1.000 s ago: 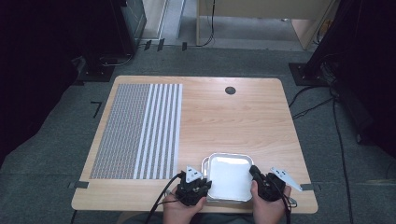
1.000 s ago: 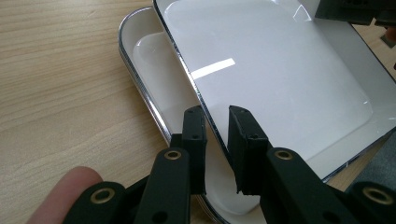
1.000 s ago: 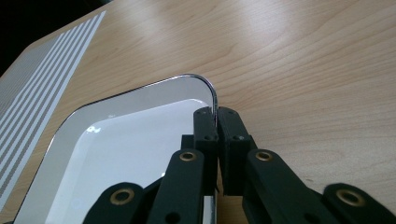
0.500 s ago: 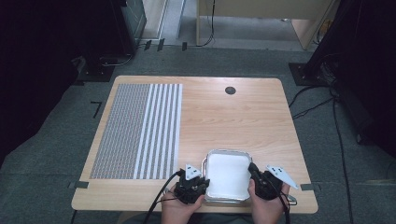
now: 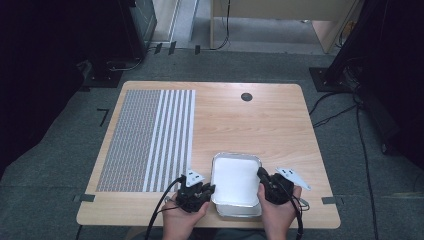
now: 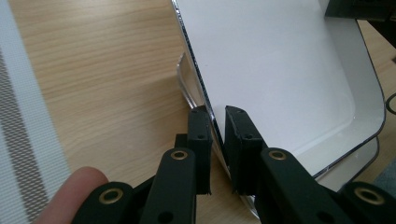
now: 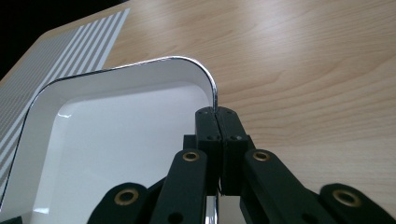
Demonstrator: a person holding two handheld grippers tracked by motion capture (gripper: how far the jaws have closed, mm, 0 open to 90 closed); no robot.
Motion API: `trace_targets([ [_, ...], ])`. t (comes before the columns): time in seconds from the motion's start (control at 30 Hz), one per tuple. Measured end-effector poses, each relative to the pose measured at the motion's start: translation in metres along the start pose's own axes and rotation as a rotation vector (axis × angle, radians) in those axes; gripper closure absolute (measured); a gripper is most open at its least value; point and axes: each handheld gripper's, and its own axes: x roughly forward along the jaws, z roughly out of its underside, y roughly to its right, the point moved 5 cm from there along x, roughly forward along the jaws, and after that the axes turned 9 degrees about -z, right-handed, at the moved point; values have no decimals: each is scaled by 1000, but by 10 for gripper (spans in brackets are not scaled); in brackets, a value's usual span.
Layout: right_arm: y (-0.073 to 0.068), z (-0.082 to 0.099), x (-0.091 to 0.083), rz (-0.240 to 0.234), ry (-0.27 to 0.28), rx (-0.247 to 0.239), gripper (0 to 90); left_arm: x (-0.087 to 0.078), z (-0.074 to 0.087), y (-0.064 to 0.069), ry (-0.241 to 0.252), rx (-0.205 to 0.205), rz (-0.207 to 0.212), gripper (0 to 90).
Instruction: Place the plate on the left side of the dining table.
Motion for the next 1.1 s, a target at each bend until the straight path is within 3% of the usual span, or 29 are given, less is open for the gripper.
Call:
trace_targets([
  [0.3,-31,-11,23,-34,-5,-28,900,-15,-9,-33,37,-58,-28,828],
  [0.57,-60,-21,41,-61,-4,-56,900,-28,-17,-60,75,-84,-58,835],
  [0.8,-86,-26,58,-83,3,-70,900,-39,-21,-88,112,-108,-105,847],
  [1.1,-118,-29,90,-117,-30,-69,900,-48,-24,-125,146,-147,-160,857],
])
